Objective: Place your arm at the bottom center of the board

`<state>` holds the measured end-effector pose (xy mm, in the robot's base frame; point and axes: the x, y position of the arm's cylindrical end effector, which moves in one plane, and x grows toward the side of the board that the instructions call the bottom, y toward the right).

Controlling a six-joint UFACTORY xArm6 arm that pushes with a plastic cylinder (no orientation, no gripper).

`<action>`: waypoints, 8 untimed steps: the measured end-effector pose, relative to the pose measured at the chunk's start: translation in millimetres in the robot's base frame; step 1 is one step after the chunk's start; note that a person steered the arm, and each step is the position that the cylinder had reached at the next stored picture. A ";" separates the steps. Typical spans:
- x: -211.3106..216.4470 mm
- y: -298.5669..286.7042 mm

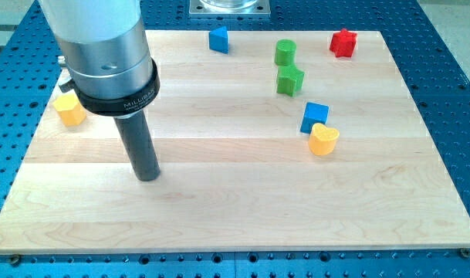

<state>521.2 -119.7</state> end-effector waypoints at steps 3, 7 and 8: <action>0.0 8.1; 56.6 122.6; 47.5 145.9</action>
